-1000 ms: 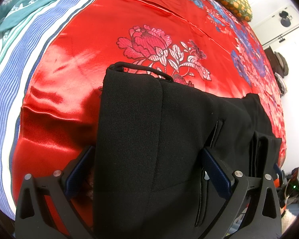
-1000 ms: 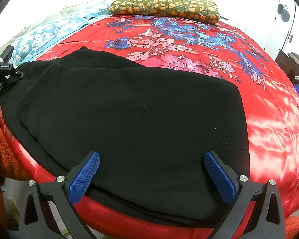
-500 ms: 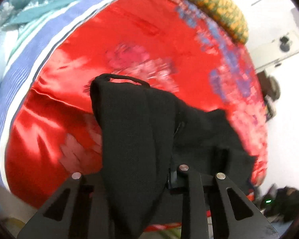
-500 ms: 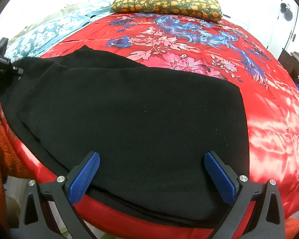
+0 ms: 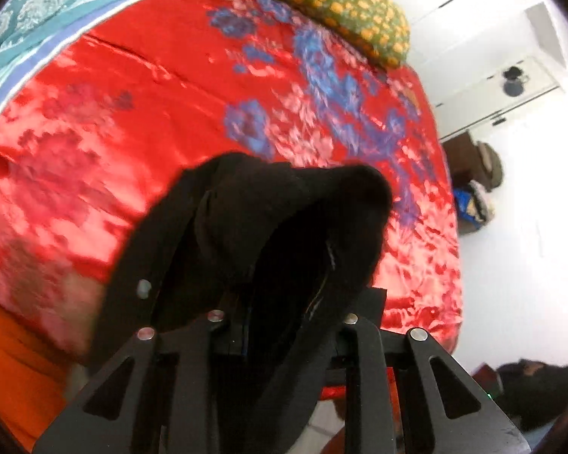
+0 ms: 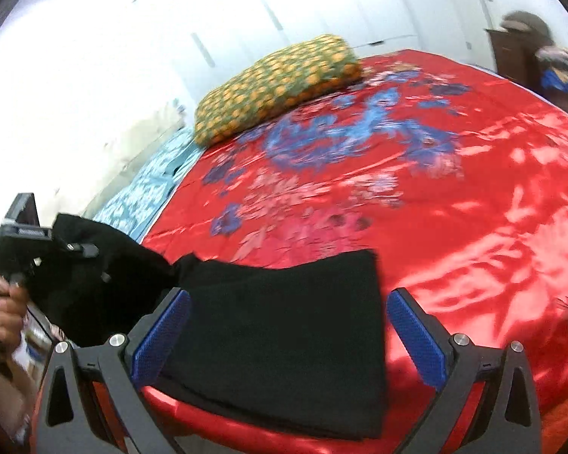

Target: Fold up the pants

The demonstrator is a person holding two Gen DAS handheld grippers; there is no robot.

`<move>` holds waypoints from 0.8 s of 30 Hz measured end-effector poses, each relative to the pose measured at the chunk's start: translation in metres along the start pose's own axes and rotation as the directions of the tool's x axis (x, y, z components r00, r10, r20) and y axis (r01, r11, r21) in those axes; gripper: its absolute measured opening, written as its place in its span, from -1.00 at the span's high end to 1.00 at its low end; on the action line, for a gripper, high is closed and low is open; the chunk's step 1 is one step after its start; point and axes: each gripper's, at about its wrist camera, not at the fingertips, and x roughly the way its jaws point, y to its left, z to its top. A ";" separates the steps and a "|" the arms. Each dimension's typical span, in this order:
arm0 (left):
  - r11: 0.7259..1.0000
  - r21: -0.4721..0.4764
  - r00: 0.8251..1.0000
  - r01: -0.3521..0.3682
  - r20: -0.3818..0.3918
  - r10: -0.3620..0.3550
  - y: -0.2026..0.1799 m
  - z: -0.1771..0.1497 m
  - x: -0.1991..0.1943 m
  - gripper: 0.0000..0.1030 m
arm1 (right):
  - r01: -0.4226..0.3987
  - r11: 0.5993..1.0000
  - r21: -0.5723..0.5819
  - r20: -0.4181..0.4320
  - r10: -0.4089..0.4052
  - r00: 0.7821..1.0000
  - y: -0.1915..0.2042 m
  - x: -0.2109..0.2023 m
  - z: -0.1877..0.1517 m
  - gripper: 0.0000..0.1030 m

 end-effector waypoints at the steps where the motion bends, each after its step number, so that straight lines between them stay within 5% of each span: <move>1: 0.999 0.003 0.999 -0.035 0.004 0.035 -0.014 -0.007 0.015 0.54 | 0.003 1.000 0.021 0.001 -0.003 1.000 -0.006 -0.003 0.000 -0.99; 3: 0.992 0.026 0.992 -0.126 0.007 0.125 -0.043 -0.024 0.051 0.45 | 0.007 0.998 0.068 0.009 -0.007 1.000 -0.020 -0.010 0.002 -0.99; 6: 0.984 0.102 0.985 -0.147 -0.079 0.155 -0.074 -0.045 0.107 -0.17 | -0.003 0.993 0.121 0.036 -0.002 0.999 -0.033 -0.020 0.004 -0.99; 7: 0.990 0.109 0.983 -0.084 -0.151 0.100 -0.079 -0.051 0.126 -0.37 | -0.006 0.991 0.136 0.044 0.000 0.999 -0.038 -0.023 0.005 -0.99; 8: 0.996 0.092 0.974 0.003 -0.227 0.018 -0.085 -0.057 0.141 -0.36 | -0.008 0.990 0.144 0.048 0.001 0.999 -0.041 -0.027 0.005 -0.99; 11: 0.974 0.019 0.914 0.225 -0.352 -0.205 -0.104 -0.068 0.150 -0.35 | -0.009 0.982 0.188 0.072 -0.004 0.997 -0.055 -0.036 0.005 -0.99; 14: 0.947 0.148 0.935 0.287 -0.260 -0.243 -0.119 -0.051 0.104 -0.53 | -0.034 0.963 0.266 0.090 0.010 0.996 -0.071 -0.041 0.004 -0.99; 16: 0.940 0.255 0.971 0.226 -0.135 -0.197 -0.108 -0.033 0.061 -0.72 | -0.121 0.956 0.267 0.045 0.113 0.993 -0.069 -0.028 0.003 -0.98; 18: 0.943 0.304 0.990 0.138 -0.016 -0.140 -0.091 -0.024 0.031 -0.78 | -0.236 0.951 0.199 -0.046 0.249 0.967 -0.046 -0.010 0.000 -0.90; 21: 0.949 0.314 0.991 0.001 0.127 -0.043 -0.043 -0.022 -0.001 -0.78 | -0.347 0.936 0.065 -0.191 0.353 0.916 0.003 0.021 -0.014 -0.81; 24: 0.944 0.300 0.970 -0.136 0.233 0.066 0.009 -0.031 -0.008 -0.78 | -0.213 0.977 0.011 -0.327 0.205 0.922 0.027 0.068 -0.030 -0.74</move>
